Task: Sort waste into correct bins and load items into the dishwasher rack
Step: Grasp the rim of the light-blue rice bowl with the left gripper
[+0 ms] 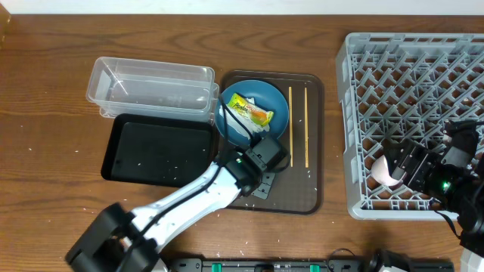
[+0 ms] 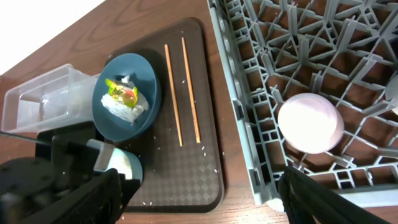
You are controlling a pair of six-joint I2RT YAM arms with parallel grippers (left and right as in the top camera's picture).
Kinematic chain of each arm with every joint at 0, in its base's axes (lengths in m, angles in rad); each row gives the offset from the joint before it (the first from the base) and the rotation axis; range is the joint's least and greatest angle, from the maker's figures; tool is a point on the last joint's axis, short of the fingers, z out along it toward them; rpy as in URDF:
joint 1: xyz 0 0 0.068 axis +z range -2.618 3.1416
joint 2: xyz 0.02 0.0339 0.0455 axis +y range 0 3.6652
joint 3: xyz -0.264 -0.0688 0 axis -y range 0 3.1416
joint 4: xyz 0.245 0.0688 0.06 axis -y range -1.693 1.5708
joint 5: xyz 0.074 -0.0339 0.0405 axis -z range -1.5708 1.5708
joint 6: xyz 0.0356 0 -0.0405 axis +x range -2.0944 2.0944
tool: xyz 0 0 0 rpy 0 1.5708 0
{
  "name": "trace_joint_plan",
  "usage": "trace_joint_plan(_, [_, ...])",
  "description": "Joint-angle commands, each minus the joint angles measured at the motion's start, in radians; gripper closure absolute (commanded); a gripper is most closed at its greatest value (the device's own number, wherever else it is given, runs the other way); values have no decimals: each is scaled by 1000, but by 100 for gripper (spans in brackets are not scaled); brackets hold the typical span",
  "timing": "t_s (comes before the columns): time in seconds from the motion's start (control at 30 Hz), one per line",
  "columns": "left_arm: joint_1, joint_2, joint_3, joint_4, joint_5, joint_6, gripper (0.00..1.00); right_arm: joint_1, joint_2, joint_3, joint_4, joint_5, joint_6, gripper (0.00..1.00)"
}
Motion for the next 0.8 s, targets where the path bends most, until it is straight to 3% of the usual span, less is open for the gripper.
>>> trace_joint_plan(0.0, [-1,26,-8,13,-57,-32,64,12,-1,8,-4,1,-22,20])
trace_joint_plan(0.17, [-2,54,-8,19,-65,-43,73,12,-1,8,-4,0,-21,20])
trace_joint_plan(0.3, [-5,66,-7,19,-58,-69,94,12,-2,8,-3,0,-21,21])
trace_joint_plan(0.57, [-7,17,4,21,16,-69,94,12,-2,8,-3,0,-21,21])
trace_joint_plan(0.77, [-6,-121,40,-30,31,-69,94,12,-2,8,-2,0,-21,21])
